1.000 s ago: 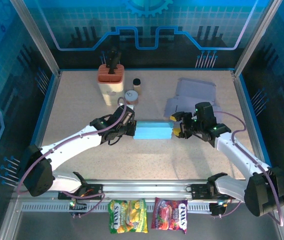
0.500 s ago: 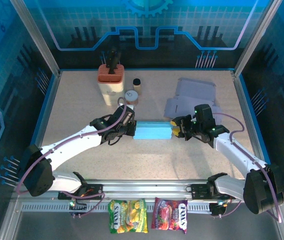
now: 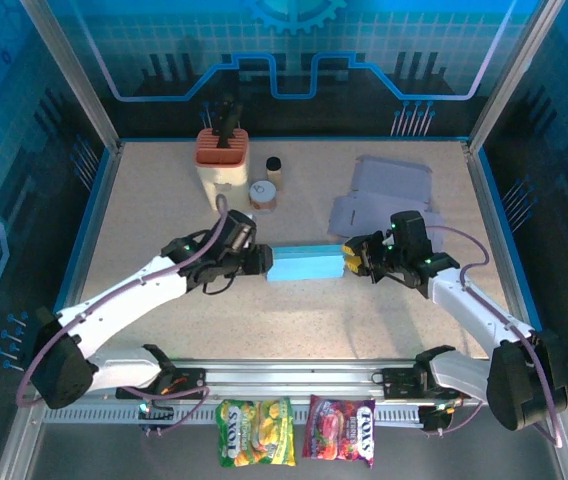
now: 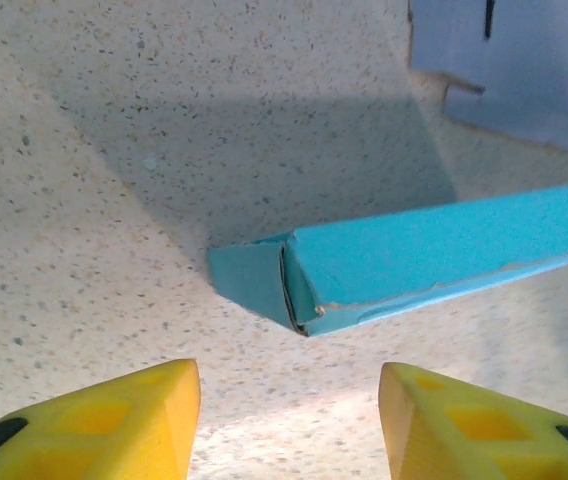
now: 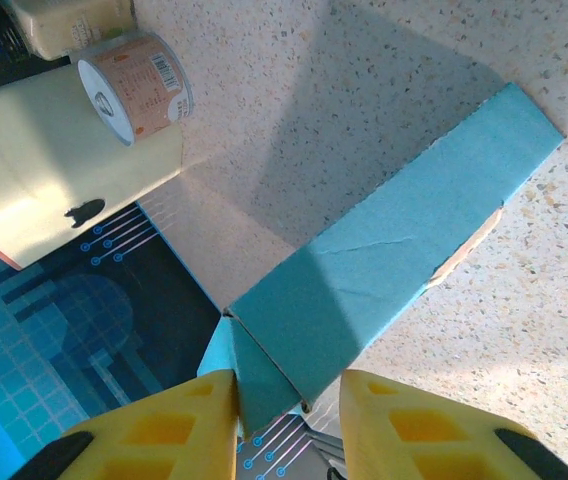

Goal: Fold the paper box

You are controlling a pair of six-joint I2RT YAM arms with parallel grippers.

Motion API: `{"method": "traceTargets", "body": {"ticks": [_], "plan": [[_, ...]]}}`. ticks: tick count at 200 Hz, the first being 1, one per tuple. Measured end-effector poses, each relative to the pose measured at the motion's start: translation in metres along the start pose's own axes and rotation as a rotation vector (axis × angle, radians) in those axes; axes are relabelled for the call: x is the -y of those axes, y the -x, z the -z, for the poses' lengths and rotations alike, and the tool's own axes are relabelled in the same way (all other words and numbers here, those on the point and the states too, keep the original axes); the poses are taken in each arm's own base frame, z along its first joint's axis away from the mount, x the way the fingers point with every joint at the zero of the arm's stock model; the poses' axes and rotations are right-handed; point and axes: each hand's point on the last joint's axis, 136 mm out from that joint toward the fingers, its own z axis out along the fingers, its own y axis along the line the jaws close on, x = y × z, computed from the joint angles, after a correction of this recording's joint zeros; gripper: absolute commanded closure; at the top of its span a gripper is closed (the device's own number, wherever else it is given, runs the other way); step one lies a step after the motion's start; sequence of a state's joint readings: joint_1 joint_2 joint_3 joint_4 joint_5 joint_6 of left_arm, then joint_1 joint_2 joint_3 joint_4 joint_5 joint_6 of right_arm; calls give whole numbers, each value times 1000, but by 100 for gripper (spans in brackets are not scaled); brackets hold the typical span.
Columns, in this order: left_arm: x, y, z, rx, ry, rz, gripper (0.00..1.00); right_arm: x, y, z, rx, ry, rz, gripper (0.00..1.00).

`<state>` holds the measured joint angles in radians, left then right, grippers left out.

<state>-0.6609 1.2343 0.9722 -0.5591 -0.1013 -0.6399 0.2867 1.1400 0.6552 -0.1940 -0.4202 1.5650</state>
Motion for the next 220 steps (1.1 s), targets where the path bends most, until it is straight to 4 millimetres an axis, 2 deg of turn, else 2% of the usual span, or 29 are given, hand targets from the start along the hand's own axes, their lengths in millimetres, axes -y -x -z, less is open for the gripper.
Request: {"method": "traceTargets", "body": {"ticks": [18,40,96,139,184,220], "plan": [[-4,9,2,11,-48,115,49,0,0,0,0,0,5,69],[-10,9,-3,-6,-81,211,49,0,0,0,0,-1,14,69],[1,12,-10,-35,-185,340,53,1,0,0,0,-3,20,69],[-3,6,-20,-61,-192,380,54,1,0,0,0,-4,20,70],[-6,2,-26,-70,-195,383,62,2,0,0,0,-6,24,69],[-9,-3,-31,-72,-204,381,64,5,0,0,-2,-19,37,68]]}}
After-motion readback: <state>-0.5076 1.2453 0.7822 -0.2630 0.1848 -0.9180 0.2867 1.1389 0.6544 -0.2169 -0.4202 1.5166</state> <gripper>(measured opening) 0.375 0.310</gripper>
